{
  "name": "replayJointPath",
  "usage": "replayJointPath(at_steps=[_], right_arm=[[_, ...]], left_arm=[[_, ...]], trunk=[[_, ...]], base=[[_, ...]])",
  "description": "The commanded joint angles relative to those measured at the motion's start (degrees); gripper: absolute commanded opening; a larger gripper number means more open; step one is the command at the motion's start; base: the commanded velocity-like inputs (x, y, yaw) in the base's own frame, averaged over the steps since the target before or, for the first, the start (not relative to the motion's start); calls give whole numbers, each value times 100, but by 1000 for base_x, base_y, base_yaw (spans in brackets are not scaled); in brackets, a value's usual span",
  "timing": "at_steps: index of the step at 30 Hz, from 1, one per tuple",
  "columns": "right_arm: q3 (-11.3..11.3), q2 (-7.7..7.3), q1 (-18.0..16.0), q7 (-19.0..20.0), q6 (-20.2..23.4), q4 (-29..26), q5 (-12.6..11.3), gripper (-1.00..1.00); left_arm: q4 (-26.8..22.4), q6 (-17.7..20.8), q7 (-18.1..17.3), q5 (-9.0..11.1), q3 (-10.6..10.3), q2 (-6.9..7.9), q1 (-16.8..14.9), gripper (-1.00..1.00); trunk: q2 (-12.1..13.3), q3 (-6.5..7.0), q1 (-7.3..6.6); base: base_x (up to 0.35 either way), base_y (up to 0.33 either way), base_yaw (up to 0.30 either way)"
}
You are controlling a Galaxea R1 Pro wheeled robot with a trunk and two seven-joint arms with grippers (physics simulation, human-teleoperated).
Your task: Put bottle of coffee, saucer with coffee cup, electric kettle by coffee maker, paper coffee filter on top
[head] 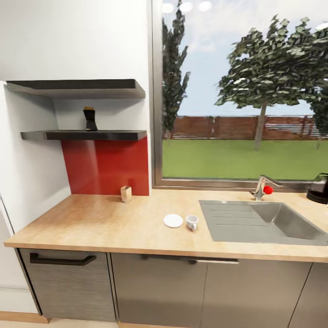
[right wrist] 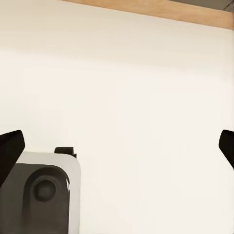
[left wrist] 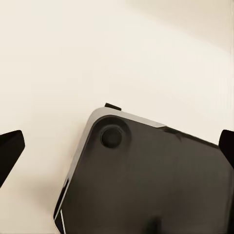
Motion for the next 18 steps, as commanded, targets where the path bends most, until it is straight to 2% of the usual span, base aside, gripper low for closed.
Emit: replayJointPath(at_steps=[1,18], right_arm=[[50,-1,-1,-10,-14,4,-51,100],[50,-2,-1,-10,-14,4,-55,100]], left_arm=[[-10,-4,-10,-12,43,-2,5,100],[-10,32,-10,-1,59,24,5,100]], trunk=[[-3,-1,2],[-3,-1,2]], base=[[0,-310,0],[0,-306,0]])
